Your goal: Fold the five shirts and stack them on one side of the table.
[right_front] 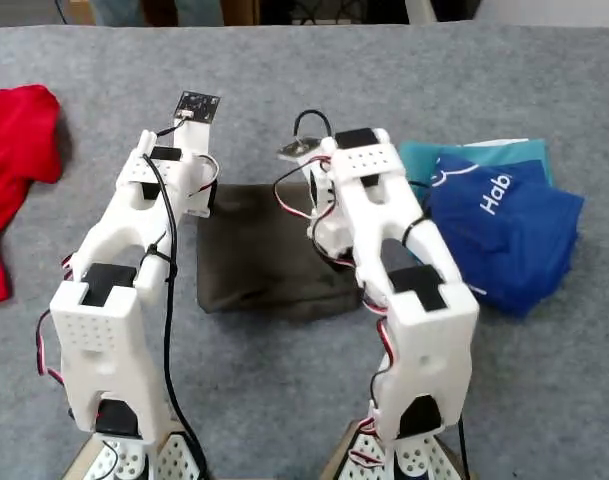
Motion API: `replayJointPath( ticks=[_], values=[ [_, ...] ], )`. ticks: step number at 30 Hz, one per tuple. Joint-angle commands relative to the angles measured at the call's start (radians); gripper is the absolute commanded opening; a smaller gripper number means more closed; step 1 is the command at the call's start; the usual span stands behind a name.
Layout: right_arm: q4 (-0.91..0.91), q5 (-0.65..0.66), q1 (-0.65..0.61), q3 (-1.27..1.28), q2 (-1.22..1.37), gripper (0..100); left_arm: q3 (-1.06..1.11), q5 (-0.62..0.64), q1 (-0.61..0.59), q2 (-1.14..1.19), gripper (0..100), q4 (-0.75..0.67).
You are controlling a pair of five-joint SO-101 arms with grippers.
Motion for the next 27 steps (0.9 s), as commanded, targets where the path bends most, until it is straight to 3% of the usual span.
replayJointPath(
  ticks=[1,7,11,15,20,27],
  values=[
    [0.006,0.063,0.061,0.153,-0.173,1.4,-0.024,-0.002,-0.008,0.002,3,-0.015],
    [0.011,0.216,0.198,0.390,-0.464,1.4,-0.027,-0.002,-0.008,0.002,3,-0.015],
    [-0.008,0.298,0.219,0.467,-0.611,1.4,-0.024,-0.002,-0.008,0.002,3,-0.015],
    [-0.130,0.207,0.126,0.427,-0.631,1.5,-0.024,-0.002,-0.008,0.002,3,-0.015],
    [-0.233,0.084,-0.017,0.400,-0.481,1.5,-0.025,0.005,-0.016,0.002,3,-0.015],
    [-0.227,0.081,-0.025,0.493,-0.283,1.4,-0.033,0.106,-0.064,0.003,3,-0.017]
  ],
)
